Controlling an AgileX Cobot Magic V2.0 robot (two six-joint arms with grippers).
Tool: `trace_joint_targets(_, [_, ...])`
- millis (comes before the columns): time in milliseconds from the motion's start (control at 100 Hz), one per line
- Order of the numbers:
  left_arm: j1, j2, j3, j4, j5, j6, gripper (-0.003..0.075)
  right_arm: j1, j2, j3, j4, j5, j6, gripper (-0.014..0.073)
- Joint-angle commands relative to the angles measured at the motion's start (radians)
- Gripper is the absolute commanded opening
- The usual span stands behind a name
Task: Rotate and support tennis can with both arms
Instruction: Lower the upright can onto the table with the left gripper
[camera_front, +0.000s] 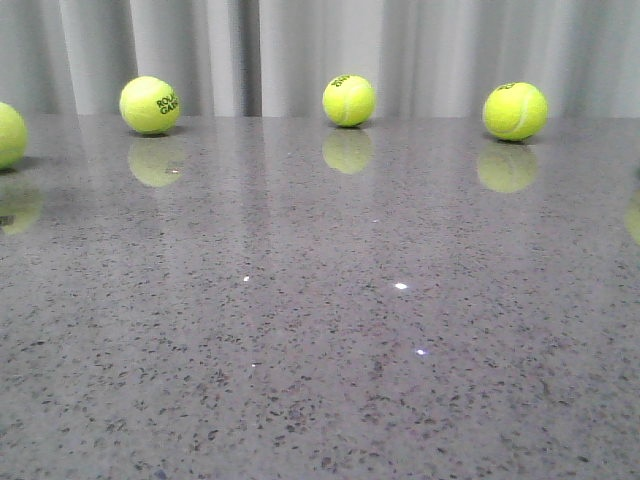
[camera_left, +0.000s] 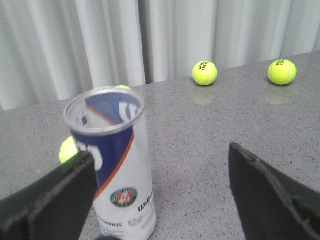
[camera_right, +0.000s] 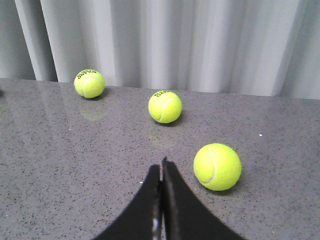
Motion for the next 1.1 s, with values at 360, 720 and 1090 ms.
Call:
trace_joint_targets(360, [-0.005,-0.105,0.269,-0.017,-0.31,-0.016,0.0187,-0.008,-0.001,-0.024,0.011,-0.08,0.0,-0.0068])
trace_joint_targets(720, [-0.005,-0.105,0.269,-0.026,-0.315,-0.016,-0.0021,-0.008,-0.001,-0.024,0.011,-0.08,0.0,-0.0068])
trace_joint_targets(1090, [-0.005,-0.105,0.269,-0.026,-0.315,-0.016,-0.0021,-0.008,-0.001,-0.024,0.011,-0.08,0.0,-0.0068])
